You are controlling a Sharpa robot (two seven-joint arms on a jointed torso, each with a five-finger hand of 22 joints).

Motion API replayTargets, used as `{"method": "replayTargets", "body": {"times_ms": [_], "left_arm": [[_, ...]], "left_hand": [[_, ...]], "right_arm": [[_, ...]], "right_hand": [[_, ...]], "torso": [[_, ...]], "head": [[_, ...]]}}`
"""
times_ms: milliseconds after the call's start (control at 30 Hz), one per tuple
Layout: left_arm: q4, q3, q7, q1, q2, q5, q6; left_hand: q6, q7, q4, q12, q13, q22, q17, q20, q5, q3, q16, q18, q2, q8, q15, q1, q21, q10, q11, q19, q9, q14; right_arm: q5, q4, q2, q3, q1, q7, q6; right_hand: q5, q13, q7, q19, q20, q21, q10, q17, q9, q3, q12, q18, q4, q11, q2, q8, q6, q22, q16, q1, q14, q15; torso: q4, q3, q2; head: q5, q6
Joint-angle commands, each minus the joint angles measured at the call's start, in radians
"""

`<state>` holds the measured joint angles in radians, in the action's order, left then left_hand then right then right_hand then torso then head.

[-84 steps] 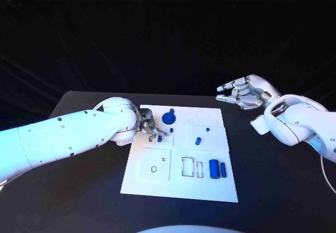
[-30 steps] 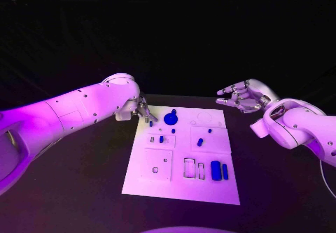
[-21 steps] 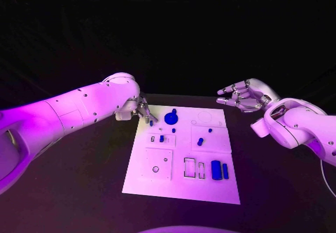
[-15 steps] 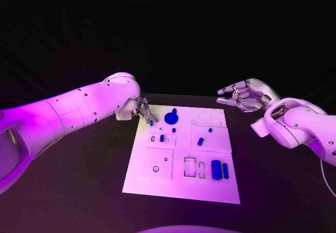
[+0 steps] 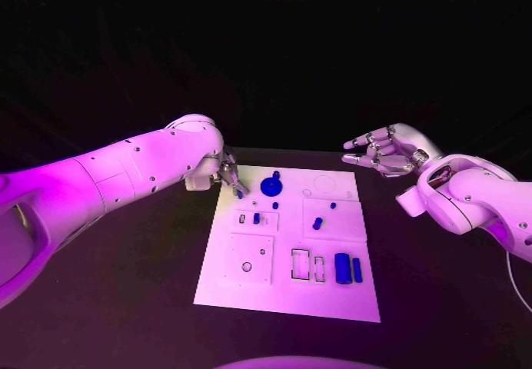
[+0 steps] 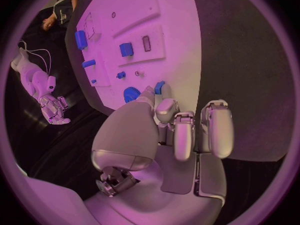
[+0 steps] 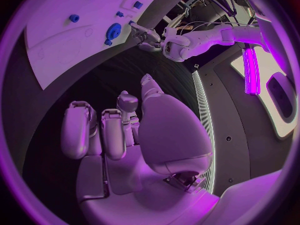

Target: Assemble the parts on the task board

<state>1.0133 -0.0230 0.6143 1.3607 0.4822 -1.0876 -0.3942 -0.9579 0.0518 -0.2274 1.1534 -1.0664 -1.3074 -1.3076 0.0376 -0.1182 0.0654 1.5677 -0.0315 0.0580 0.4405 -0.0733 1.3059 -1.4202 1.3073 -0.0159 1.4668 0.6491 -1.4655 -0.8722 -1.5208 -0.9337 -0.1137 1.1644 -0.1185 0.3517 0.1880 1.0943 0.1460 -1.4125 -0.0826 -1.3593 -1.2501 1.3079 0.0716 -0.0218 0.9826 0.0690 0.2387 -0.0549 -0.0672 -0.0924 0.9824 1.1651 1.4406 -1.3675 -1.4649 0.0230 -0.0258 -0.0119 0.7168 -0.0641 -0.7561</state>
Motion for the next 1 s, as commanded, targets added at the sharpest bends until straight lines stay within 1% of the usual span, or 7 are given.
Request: {"method": "replayTargets", "body": {"times_ms": [33, 167, 267, 500, 600, 733, 1000], "left_arm": [[-0.005, -0.001, -0.015, -0.003, -0.006, 0.010, -0.013], [-0.008, -0.002, -0.019, -0.006, -0.008, 0.011, -0.014], [-0.009, -0.002, -0.023, -0.006, -0.009, 0.011, -0.015], [-0.001, -0.003, -0.043, -0.007, -0.002, 0.011, 0.002], [0.020, -0.003, -0.055, -0.007, 0.013, 0.023, 0.029], [0.067, -0.003, -0.066, -0.007, 0.045, 0.046, 0.073], [0.217, -0.006, -0.080, -0.007, 0.141, 0.087, 0.190]], "left_hand": [[0.006, -0.001, 0.015, -0.004, 0.002, -0.084, -0.263, -0.010, -0.005, 0.030, 0.003, -0.013, 0.006, 0.005, -0.009, 0.027, 0.001, -0.001, -0.006, 0.032, 0.001, -0.105], [0.017, -0.004, 0.055, -0.010, 0.006, -0.084, -0.263, -0.013, -0.010, 0.095, 0.003, -0.013, 0.013, 0.002, -0.012, 0.083, 0.003, -0.004, -0.009, 0.031, 0.002, -0.105], [0.027, 0.002, 0.089, -0.018, 0.012, -0.085, -0.263, -0.014, -0.018, 0.174, 0.003, -0.013, -0.002, 0.002, -0.009, 0.115, 0.004, -0.007, -0.005, 0.031, 0.004, -0.105], [0.033, 0.011, 0.133, -0.023, 0.020, -0.089, -0.263, -0.006, -0.036, 0.462, 0.003, -0.013, -0.114, 0.032, 0.002, 0.013, 0.006, 0.009, 0.000, 0.031, 0.033, -0.105], [0.030, 0.007, 0.160, -0.016, 0.014, -0.092, -0.263, -0.007, -0.077, 0.525, 0.003, -0.013, -0.141, 0.048, 0.001, -0.018, 0.006, 0.019, 0.000, 0.032, 0.047, -0.105], [0.027, 0.005, 0.177, -0.009, 0.007, -0.094, -0.263, -0.007, -0.100, 0.556, 0.003, -0.013, -0.157, 0.058, -0.004, -0.038, 0.005, 0.027, -0.002, 0.033, 0.056, -0.105], [0.019, 0.000, 0.199, 0.000, -0.002, -0.101, -0.263, -0.010, -0.123, 0.597, 0.003, -0.011, -0.177, 0.071, -0.007, -0.066, 0.000, 0.041, -0.007, 0.036, 0.067, -0.105]], "right_arm": [[-0.008, 0.000, 0.001, 0.000, -0.001, -0.009, -0.013], [-0.008, 0.000, 0.001, 0.000, -0.001, -0.009, -0.013], [-0.008, -0.001, 0.001, 0.000, -0.001, -0.009, -0.014], [-0.008, 0.000, 0.001, 0.000, -0.001, -0.009, -0.015], [-0.008, 0.000, 0.000, 0.000, -0.001, -0.008, -0.016], [-0.008, -0.001, -0.002, 0.000, -0.001, -0.008, -0.016], [-0.008, 0.000, -0.005, 0.000, -0.001, -0.006, -0.018]], "right_hand": [[0.006, -0.001, -0.005, 0.007, 0.003, 0.005, 0.007, 0.095, 0.000, -0.006, -0.001, 0.011, -0.002, 0.001, 0.006, -0.003, 0.002, -0.001, -0.004, 0.000, -0.065, 0.000], [0.006, -0.001, -0.005, 0.007, 0.003, 0.005, 0.007, 0.095, 0.000, -0.006, -0.001, 0.011, -0.002, 0.001, 0.006, -0.003, 0.002, -0.001, -0.004, 0.000, -0.065, 0.000], [0.006, -0.001, -0.005, 0.007, 0.003, 0.005, 0.007, 0.095, 0.000, -0.006, -0.001, 0.011, -0.002, 0.001, 0.006, -0.003, 0.002, -0.001, -0.004, 0.000, -0.065, 0.000], [0.008, 0.001, -0.005, 0.007, 0.003, 0.005, 0.005, 0.095, 0.001, -0.007, 0.003, 0.011, -0.003, 0.001, 0.007, -0.004, 0.003, -0.001, -0.004, -0.002, -0.065, 0.000], [0.008, 0.001, -0.005, 0.007, 0.003, 0.005, 0.005, 0.095, 0.001, -0.007, 0.003, 0.011, -0.003, 0.001, 0.007, -0.004, 0.003, -0.001, -0.004, -0.002, -0.065, 0.000], [0.008, 0.001, -0.005, 0.007, 0.003, 0.005, 0.005, 0.095, 0.001, -0.007, 0.003, 0.011, -0.003, 0.001, 0.007, -0.004, 0.003, -0.001, -0.004, -0.002, -0.065, 0.000], [0.008, 0.001, -0.005, 0.007, 0.003, 0.005, 0.005, 0.095, 0.001, -0.007, 0.003, 0.011, -0.003, 0.001, 0.007, -0.004, 0.003, -0.001, -0.004, -0.002, -0.065, 0.000]], "torso": [[0.0007, -0.0006, 0.000], [0.0003, 0.0001, 0.000], [0.0000, 0.0005, 0.000], [0.0000, 0.0009, -0.002], [-0.0006, 0.0012, -0.002], [-0.0012, 0.0018, -0.003], [-0.0049, 0.0044, -0.006]], "head": [[0.000, -0.003], [0.000, -0.004], [0.000, -0.005], [0.001, -0.005], [0.001, -0.004], [0.000, -0.003], [0.000, -0.004]]}}
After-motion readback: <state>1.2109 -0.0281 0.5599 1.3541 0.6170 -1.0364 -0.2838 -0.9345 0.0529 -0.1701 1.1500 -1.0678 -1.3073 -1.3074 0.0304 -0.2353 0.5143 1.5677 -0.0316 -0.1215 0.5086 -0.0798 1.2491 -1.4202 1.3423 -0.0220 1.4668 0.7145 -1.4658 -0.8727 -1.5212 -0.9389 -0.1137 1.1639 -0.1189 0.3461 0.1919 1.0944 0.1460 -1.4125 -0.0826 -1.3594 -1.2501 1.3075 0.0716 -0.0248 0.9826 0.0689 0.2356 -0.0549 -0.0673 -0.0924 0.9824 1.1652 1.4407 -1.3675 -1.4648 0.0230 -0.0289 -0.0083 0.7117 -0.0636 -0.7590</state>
